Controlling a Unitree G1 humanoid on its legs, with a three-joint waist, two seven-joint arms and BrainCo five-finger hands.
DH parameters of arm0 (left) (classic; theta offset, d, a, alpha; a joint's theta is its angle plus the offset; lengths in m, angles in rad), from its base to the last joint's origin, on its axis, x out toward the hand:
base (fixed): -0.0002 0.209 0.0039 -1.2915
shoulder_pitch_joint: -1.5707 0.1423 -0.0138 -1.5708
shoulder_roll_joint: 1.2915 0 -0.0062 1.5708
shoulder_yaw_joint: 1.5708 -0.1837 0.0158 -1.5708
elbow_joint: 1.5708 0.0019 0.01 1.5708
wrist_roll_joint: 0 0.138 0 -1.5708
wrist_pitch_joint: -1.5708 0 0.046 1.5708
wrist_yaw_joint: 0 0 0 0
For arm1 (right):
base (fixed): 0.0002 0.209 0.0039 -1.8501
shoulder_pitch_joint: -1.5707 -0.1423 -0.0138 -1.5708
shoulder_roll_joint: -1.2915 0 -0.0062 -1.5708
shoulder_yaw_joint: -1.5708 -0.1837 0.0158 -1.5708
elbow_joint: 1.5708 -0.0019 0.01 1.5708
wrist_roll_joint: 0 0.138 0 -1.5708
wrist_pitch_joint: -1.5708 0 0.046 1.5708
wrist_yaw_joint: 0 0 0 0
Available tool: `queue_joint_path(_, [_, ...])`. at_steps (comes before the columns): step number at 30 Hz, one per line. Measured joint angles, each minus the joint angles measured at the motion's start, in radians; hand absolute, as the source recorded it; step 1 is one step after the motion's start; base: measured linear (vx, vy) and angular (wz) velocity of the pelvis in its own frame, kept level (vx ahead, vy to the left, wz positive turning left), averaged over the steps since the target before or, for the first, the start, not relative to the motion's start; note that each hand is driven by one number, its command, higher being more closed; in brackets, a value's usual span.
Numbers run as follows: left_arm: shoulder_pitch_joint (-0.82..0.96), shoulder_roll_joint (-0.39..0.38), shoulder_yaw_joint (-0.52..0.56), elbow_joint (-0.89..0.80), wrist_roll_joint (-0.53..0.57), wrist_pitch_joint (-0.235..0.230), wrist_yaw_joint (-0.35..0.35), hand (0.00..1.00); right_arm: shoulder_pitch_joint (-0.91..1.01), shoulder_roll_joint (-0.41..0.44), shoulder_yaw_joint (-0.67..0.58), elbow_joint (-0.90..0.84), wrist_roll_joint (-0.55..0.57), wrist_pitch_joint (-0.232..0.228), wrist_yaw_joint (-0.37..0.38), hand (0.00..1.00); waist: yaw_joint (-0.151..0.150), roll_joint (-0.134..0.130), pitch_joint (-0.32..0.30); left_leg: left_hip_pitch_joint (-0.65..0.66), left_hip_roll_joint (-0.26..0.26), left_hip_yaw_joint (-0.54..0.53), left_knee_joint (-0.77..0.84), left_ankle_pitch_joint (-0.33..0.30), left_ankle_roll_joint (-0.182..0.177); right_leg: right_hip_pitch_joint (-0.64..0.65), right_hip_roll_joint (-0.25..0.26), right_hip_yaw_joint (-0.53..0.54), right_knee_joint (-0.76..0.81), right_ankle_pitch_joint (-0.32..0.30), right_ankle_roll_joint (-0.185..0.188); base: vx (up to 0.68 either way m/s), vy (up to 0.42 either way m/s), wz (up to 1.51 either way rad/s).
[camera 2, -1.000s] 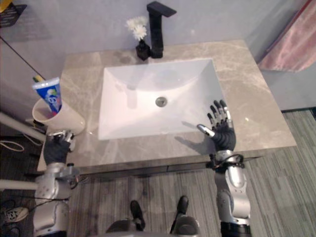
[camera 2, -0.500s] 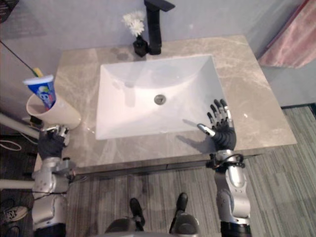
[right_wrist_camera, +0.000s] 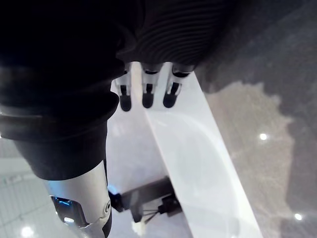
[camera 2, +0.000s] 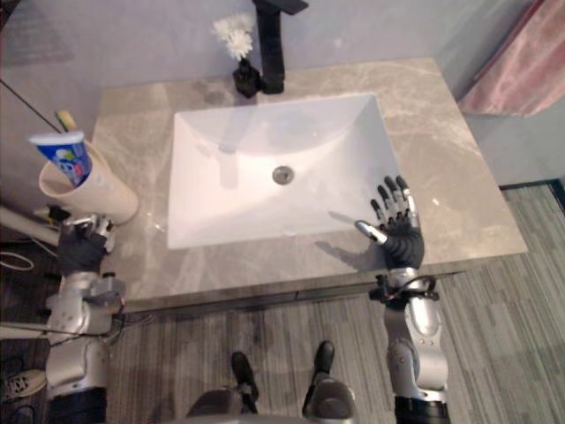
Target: Organize washtable
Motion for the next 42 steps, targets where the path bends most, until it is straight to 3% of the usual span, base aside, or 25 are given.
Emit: queue_joint_path(42, [-0.197, 0.165, 0.006, 0.211, -0.021, 0.032, 0.045, 1.00, 0.039, -0.002, 0.015, 0.000, 0.045, -0.021, 0.003, 0.00, -0.002, 0.000, 0.002, 0.008, 0.003, 0.025, 0.000, 0.000, 0.000, -0.009, 0.003, 0.023, 0.008, 0.002, -0.004, 0.00, -0.002, -0.01])
